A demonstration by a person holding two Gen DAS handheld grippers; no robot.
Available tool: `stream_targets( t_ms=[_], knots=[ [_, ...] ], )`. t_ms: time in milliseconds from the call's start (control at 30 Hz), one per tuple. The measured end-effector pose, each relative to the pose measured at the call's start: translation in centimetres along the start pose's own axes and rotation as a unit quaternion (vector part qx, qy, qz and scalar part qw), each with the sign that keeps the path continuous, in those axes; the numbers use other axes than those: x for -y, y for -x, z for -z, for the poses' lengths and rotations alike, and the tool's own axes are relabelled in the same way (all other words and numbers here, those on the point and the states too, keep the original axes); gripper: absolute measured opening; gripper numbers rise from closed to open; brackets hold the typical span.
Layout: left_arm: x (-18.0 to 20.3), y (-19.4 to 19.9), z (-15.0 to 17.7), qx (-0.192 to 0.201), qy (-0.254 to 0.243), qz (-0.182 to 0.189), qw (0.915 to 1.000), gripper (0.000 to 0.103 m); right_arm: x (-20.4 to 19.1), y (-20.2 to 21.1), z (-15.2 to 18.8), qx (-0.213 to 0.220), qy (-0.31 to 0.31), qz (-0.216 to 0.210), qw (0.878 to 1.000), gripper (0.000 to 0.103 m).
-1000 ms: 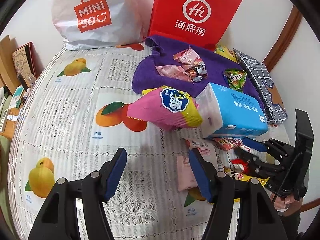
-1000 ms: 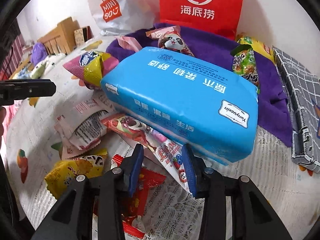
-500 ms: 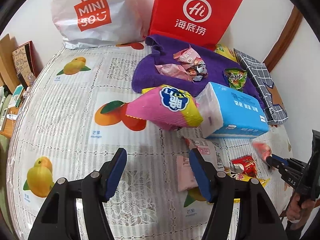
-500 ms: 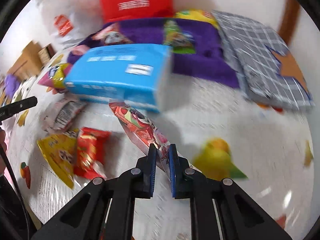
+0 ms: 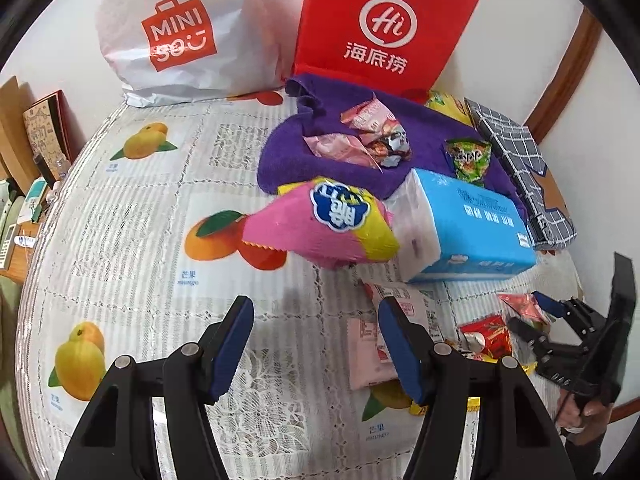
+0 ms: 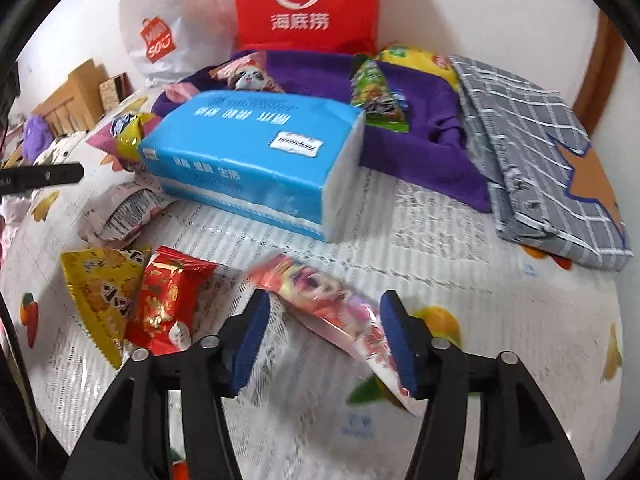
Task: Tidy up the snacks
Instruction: 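Close the right tool on the red-and-white strip packet and lift it, then grasp the pink-yellow chip bag with the left tool while the right tool holds the strip packet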
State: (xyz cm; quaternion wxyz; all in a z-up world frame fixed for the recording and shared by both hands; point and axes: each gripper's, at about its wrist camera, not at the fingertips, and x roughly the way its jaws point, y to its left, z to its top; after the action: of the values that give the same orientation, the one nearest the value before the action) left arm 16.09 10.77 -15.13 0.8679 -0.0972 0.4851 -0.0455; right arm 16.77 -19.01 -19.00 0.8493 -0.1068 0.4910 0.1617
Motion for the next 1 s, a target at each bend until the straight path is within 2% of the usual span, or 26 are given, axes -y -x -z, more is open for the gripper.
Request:
stream_targets(
  t_ms=[67,133,167,200,233,300,467,633,767,900,1000],
  knots=[
    [0.0,0.0,-0.5,0.004,0.002,0.001,1.0,0.063,-0.5,-0.6,0.2,0.006,0.018,0.011,1.0,0.067],
    [0.2,0.0,-1.2,0.009,0.0,0.003,1.0,0.063,-0.2,-0.7,0.3,0.007,0.009,0.0,1.0,0.063],
    [0.4,0.1,-1.7,0.013,-0.003,0.004,0.9999,0.063,0.1,-0.7,0.3,0.004,0.0,-0.009,1.0,0.057],
    [0.6,0.1,-2.1,0.017,-0.006,0.004,0.9998,0.063,0.6,-0.5,0.3,0.006,-0.011,-0.008,1.0,0.043],
    [0.9,0.1,-2.8,0.021,-0.01,0.002,0.9997,0.063,0.9,-0.4,0.3,0.004,-0.016,-0.003,1.0,0.033],
    [1.5,-0.1,-4.0,0.028,-0.019,-0.005,0.9994,0.063,1.7,-0.1,0.4,0.001,-0.031,0.006,0.999,0.03],
    [2.6,-1.5,-6.8,0.028,-0.037,-0.015,0.9988,0.064,3.5,0.0,0.9,0.006,-0.068,0.012,0.998,0.029],
    [3.1,-4.4,-8.2,0.0,-0.044,-0.022,0.9988,0.065,3.7,-0.2,1.2,0.032,-0.086,0.028,0.995,0.03],
    [3.2,-6.8,-7.7,-0.031,-0.054,-0.043,0.9971,0.065,3.7,-0.4,1.0,0.047,-0.092,0.037,0.994,0.031],
    [3.1,-7.3,-6.6,-0.035,-0.055,-0.032,0.9973,0.077,3.9,-0.5,0.9,0.053,-0.102,0.043,0.992,0.031],
    [3.2,-7.7,-5.6,-0.043,-0.065,-0.036,0.9963,0.08,4.0,-0.6,0.8,0.054,-0.104,0.043,0.992,0.032]
  ],
)
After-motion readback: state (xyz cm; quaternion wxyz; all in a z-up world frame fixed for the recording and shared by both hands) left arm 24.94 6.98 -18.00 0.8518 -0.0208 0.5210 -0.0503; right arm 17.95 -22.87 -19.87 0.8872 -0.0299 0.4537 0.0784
